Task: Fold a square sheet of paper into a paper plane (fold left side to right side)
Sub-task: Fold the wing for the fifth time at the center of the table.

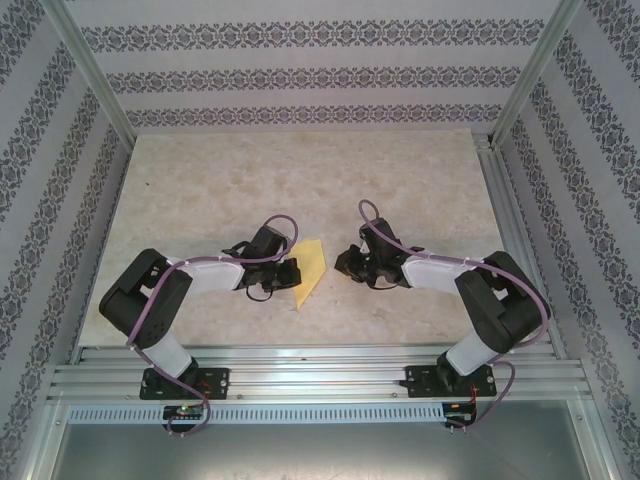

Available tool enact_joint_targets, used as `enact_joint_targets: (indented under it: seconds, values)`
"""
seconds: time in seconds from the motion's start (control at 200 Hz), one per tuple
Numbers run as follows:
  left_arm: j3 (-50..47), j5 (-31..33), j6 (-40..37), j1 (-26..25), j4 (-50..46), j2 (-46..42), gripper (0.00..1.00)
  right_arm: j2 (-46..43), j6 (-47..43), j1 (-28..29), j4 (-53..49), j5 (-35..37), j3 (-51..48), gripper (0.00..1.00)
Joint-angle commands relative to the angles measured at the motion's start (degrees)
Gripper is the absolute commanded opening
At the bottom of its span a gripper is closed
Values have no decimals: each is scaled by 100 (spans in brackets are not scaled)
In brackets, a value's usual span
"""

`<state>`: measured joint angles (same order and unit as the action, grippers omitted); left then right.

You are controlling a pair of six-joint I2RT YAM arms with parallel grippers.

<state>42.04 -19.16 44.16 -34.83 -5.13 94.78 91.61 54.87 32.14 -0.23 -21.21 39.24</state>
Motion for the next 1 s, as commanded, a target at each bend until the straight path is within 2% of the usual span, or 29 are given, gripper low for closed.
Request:
enact_joint_targets:
  seconds: [0.0,0.16,0.33,0.565,0.749,0.994]
  values:
    - [-63,160,-63,72,-138,32,5,327,-83,86,118,-127,-51,16]
    - [-47,166,-90,73,-163,14,5,699,-46,297,195,-161,208,16]
    - [-53,160,-84,73,-160,14,5,1033,227,340,812,-452,230,16]
    - [-73,144,-77,78,-120,31,4,1011,271,379,1190,-613,334,16]
    - [-81,162,-76,78,-129,14,4,1088,215,454,1071,-562,488,16]
    - [-49,174,-91,73,-155,23,4,773,94,469,1042,-523,536,14]
